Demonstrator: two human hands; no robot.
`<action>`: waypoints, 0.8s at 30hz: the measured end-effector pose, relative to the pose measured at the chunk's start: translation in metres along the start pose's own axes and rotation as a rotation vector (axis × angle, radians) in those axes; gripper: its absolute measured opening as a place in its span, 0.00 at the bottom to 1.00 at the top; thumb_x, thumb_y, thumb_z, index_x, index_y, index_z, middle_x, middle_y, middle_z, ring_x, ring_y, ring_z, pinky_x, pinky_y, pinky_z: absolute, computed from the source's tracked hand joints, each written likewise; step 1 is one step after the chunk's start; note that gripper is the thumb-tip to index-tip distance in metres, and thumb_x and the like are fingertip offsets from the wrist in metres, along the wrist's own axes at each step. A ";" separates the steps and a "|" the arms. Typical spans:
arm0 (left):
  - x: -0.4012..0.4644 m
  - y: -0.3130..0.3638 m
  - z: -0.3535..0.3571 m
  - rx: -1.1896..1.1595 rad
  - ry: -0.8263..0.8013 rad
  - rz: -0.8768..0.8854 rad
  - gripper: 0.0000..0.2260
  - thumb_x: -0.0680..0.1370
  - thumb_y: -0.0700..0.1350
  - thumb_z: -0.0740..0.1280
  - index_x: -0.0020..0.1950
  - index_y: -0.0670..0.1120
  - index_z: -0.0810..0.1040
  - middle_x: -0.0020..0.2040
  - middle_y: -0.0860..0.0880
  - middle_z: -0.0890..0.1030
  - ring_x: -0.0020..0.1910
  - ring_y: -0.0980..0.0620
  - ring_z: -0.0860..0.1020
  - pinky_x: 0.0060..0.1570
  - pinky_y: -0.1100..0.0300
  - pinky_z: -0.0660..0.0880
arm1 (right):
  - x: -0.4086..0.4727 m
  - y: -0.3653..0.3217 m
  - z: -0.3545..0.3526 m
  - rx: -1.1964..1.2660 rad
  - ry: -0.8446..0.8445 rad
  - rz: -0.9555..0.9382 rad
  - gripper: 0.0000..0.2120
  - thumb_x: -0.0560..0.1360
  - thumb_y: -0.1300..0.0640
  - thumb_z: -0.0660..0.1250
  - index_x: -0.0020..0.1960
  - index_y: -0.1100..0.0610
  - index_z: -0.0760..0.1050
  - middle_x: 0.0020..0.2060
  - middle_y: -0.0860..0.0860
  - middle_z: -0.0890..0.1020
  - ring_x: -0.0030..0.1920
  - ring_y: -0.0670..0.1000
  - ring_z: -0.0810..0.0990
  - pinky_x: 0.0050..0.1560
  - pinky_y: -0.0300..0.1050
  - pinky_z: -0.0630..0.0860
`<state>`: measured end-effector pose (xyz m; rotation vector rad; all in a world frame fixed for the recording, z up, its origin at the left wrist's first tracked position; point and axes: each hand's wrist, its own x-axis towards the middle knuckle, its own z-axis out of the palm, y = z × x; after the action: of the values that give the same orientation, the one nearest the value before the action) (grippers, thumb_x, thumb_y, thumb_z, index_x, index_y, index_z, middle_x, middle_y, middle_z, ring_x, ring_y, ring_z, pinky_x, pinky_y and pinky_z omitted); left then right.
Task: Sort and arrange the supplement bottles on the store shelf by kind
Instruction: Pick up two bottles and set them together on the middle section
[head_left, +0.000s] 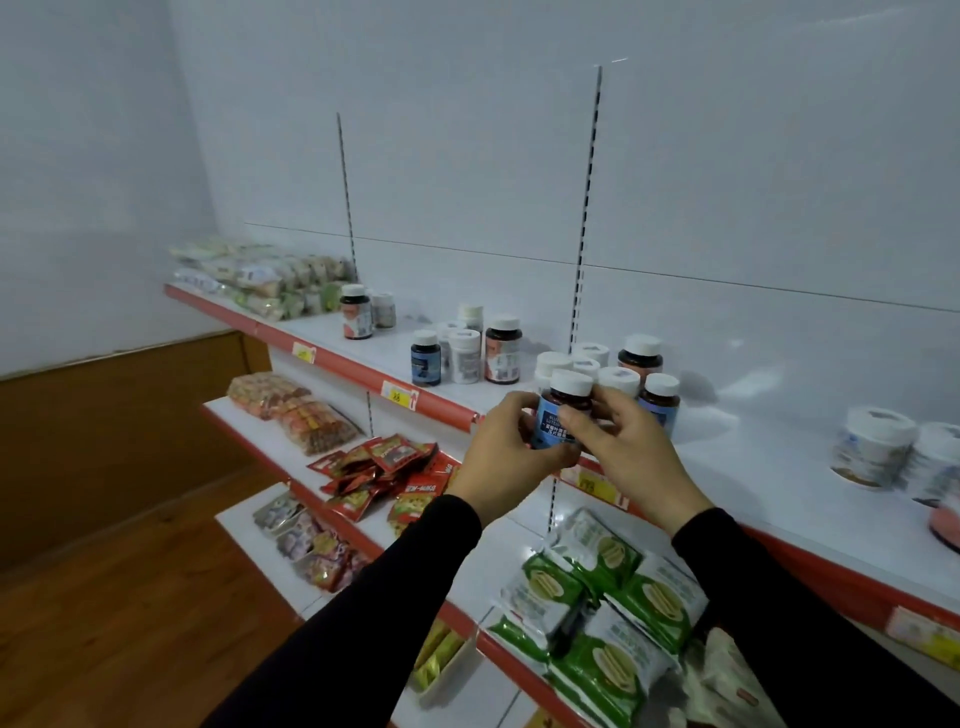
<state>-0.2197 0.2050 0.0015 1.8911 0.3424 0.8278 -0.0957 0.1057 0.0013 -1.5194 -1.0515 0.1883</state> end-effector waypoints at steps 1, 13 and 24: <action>0.002 -0.004 -0.012 0.006 0.002 -0.001 0.19 0.69 0.44 0.77 0.55 0.55 0.74 0.48 0.49 0.82 0.43 0.58 0.82 0.43 0.64 0.80 | 0.005 -0.002 0.012 -0.005 0.000 -0.004 0.14 0.72 0.43 0.71 0.57 0.41 0.79 0.51 0.41 0.84 0.53 0.41 0.82 0.56 0.49 0.80; 0.041 -0.072 -0.179 0.057 -0.086 -0.027 0.23 0.70 0.51 0.77 0.60 0.60 0.72 0.51 0.55 0.80 0.47 0.66 0.79 0.39 0.72 0.74 | 0.066 -0.017 0.172 0.030 0.047 0.014 0.12 0.72 0.42 0.71 0.54 0.33 0.77 0.53 0.42 0.83 0.54 0.46 0.82 0.48 0.44 0.80; 0.134 -0.140 -0.241 0.142 -0.022 -0.087 0.23 0.74 0.48 0.72 0.68 0.50 0.72 0.53 0.51 0.76 0.51 0.54 0.78 0.48 0.56 0.79 | 0.141 0.018 0.196 -0.111 0.199 0.041 0.21 0.73 0.45 0.72 0.64 0.43 0.75 0.57 0.43 0.82 0.57 0.44 0.80 0.58 0.48 0.78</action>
<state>-0.2687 0.5109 -0.0056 1.9996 0.4778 0.7405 -0.1330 0.3444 -0.0052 -1.6244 -0.8856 0.0062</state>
